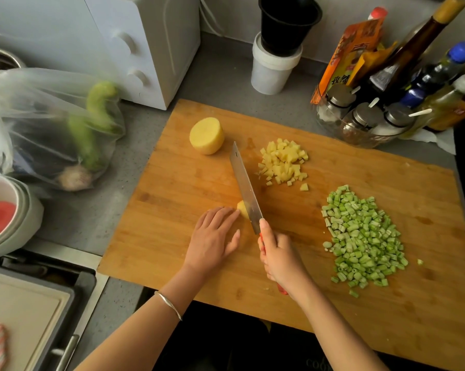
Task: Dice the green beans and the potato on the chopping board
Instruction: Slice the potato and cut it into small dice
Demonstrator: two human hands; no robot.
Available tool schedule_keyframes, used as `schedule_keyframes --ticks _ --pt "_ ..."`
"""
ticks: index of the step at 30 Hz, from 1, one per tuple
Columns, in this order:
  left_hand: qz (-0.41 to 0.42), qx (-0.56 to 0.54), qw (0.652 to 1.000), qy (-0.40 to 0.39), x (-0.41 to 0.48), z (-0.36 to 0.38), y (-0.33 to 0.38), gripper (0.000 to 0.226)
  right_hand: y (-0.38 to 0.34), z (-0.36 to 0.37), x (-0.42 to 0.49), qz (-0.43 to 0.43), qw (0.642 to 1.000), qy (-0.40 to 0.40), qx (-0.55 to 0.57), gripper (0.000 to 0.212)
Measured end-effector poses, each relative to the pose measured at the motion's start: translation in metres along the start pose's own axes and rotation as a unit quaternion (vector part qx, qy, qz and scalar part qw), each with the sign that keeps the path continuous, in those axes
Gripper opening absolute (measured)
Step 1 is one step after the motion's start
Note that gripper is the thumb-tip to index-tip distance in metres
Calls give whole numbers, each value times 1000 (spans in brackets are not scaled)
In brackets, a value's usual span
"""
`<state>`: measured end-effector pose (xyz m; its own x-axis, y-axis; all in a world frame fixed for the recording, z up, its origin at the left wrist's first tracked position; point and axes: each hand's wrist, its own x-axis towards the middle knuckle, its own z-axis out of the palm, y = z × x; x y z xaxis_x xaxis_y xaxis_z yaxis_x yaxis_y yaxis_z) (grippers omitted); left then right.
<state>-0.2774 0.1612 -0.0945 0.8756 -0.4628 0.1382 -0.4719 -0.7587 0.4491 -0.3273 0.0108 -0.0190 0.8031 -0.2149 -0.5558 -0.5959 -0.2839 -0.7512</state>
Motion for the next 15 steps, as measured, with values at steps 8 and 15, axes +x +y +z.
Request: schedule_keyframes --ticks 8,15 --pt "4 -7 1000 8 1 -1 0 46 4 7 5 36 999 -2 -12 59" --pt "1 2 1000 0 1 -2 0 46 5 -8 -7 22 1000 -15 11 57"
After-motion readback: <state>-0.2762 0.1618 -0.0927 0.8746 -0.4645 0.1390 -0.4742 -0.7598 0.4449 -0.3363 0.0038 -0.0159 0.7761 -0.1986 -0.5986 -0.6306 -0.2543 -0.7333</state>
